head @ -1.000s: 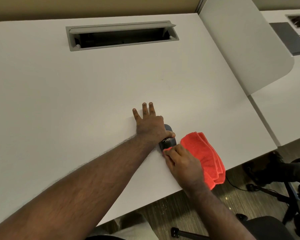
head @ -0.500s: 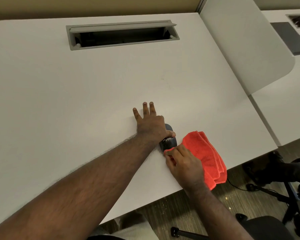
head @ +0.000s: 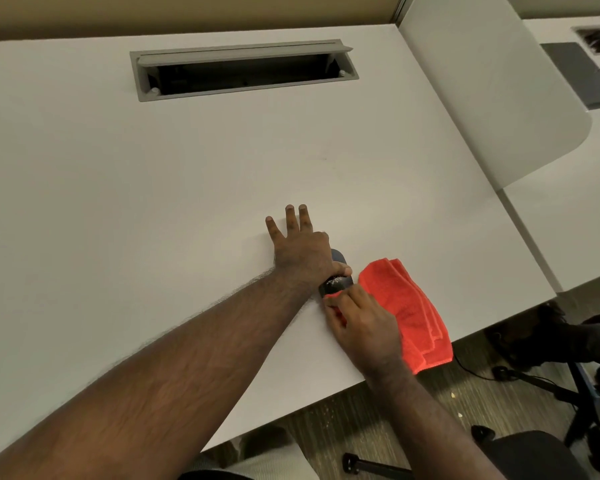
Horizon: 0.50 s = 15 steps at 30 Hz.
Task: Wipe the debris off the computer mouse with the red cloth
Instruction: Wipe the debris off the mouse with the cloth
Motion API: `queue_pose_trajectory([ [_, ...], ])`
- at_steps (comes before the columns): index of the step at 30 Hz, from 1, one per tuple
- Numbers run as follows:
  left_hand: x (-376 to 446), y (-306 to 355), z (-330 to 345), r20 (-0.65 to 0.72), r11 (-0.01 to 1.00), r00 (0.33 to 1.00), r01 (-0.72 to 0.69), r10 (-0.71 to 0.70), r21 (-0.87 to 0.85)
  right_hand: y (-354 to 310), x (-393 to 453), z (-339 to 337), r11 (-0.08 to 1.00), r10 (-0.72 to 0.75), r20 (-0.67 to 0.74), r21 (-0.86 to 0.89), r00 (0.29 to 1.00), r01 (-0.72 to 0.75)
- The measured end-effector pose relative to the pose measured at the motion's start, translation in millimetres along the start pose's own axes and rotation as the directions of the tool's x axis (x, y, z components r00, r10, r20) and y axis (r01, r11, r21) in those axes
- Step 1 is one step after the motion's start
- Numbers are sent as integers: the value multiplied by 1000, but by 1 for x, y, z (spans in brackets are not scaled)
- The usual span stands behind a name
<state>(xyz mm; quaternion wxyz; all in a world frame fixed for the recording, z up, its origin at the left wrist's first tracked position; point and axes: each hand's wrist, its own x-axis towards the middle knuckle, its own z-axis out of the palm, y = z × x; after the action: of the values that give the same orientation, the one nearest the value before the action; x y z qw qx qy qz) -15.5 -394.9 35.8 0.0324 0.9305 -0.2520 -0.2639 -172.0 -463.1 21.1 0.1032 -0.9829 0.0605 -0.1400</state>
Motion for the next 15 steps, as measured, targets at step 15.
queue_pose_trajectory([
  [15, 1, -1, 1, -19, 1000, 1000, -15, 14, -14, 13, -6, 1, 996, -4, 33, 93, 999, 1],
])
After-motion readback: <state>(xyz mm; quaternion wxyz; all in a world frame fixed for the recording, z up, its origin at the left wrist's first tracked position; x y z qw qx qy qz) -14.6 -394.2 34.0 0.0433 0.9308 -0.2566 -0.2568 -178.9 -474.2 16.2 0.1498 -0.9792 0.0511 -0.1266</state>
